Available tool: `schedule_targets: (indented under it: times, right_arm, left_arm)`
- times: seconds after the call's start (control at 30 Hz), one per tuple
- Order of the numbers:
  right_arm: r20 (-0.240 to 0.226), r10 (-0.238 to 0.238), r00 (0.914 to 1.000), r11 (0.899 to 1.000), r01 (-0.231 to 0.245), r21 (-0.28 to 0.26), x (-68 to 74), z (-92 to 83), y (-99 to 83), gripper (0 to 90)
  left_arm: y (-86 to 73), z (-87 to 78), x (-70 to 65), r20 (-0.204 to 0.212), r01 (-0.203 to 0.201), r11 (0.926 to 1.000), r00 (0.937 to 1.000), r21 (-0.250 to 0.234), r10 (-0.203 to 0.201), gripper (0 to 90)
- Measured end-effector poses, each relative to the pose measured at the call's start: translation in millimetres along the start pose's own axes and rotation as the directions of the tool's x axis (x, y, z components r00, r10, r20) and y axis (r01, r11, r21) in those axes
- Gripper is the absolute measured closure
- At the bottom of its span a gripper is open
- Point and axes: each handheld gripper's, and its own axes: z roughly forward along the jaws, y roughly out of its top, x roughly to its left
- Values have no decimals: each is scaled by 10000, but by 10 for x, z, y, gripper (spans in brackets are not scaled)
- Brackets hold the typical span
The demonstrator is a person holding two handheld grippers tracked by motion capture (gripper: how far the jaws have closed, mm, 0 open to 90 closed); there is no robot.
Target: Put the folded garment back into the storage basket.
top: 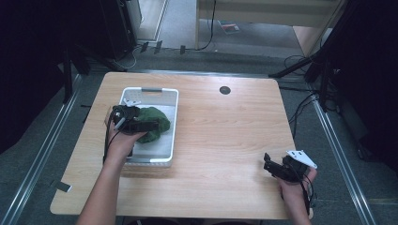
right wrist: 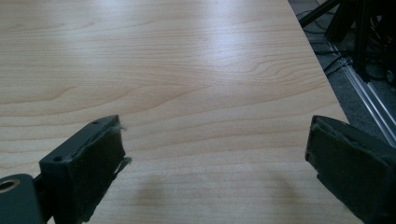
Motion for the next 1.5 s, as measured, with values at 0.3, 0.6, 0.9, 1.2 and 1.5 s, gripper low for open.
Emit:
schedule_targets:
  times: [0.3, 0.6, 0.9, 1.2, 1.5]
  right_arm:
    - [51, 37, 10000, 10000, -37, -51, -5, -5, -2, 49]
    - [115, 92, 9999, 9999, -91, -104, -6, -10, -4, 48]
    - [156, 111, 9998, 9999, -110, -89, -5, -9, -4, 48]
    - [191, 102, 9998, 9999, -100, -97, -3, -9, -4, 48]
    - [241, 134, 9996, 9999, -132, -92, -1, -11, -4, 48]
  left_arm:
    - [-72, -226, 92, 44, 186, 9994, 9998, -306, -184, 0]
    - [-216, -460, 196, -23, 359, 9962, 9993, -790, -362, 0]
    - [-389, -726, 319, -227, 335, 9898, 9991, -1385, -370, 0]
    - [-589, -917, 451, -516, 380, 9829, 9975, -1801, -480, 0]
    - [-843, -1066, 666, -776, 699, 9767, 9932, -2029, -872, 1]
